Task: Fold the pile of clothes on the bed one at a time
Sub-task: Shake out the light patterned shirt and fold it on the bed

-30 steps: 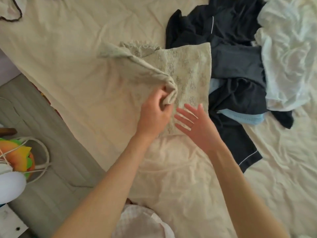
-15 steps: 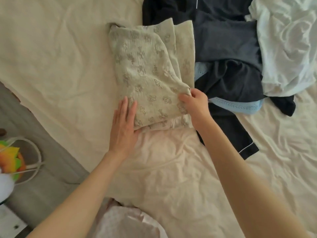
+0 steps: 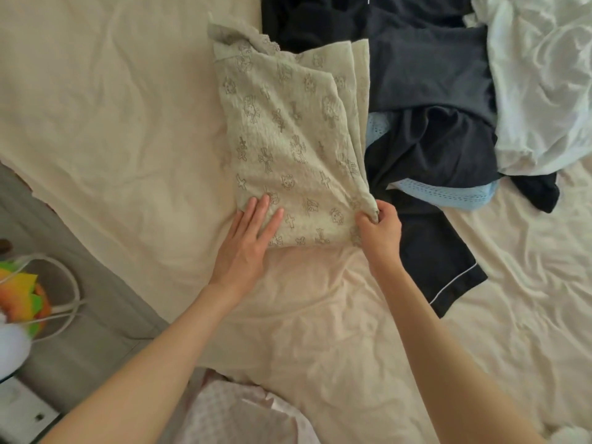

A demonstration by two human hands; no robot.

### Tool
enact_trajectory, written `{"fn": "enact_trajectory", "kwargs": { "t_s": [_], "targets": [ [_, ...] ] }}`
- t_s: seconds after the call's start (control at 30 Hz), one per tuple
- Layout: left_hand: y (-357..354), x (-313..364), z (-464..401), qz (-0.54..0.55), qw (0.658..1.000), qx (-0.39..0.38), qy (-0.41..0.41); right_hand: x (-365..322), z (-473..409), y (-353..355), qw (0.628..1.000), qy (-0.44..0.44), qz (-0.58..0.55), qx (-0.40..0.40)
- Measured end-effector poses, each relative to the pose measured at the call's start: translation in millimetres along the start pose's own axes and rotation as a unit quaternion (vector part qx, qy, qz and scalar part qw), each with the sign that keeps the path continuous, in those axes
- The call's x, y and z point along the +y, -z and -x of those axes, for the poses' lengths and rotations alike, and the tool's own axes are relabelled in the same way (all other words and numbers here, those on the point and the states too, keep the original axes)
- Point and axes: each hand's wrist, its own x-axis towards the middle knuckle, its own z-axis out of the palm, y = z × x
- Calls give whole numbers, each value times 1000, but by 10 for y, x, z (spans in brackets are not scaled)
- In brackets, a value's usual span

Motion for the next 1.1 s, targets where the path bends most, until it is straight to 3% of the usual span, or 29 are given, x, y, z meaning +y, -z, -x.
{"fn": "enact_trajectory", "kwargs": {
  "t_s": [0.17,0.3,0.47,0.57,0.63,0.77,0.93,1.1],
  "targets": [
    [-11,-40,30,-13,1000,8,-20,110,93,75,998,43,32,-11],
    [-30,-73,22,-24,998,-41,-29,148,9,2,997,23,78,-10],
    [-13,-149,-34,-38,996,-79,-22,95,-129,-17,993,-82,-12,-82],
    [15,-165,-81,-19,999,-46,-18,80,-178,27,966,-179,-104,-159],
    [36,-145,-83,-1,999,-32,-14,57,-181,54,952,-195,-128,-196],
    [165,-116,-37,58,997,-46,16,30,-59,101,967,-174,-62,-175],
    [532,-138,278,87,987,-133,32,28,448,275,952,-239,-53,-181],
    [882,-69,600,169,939,-288,85,140,1042,602,929,-298,-100,-193]
  ]
}}
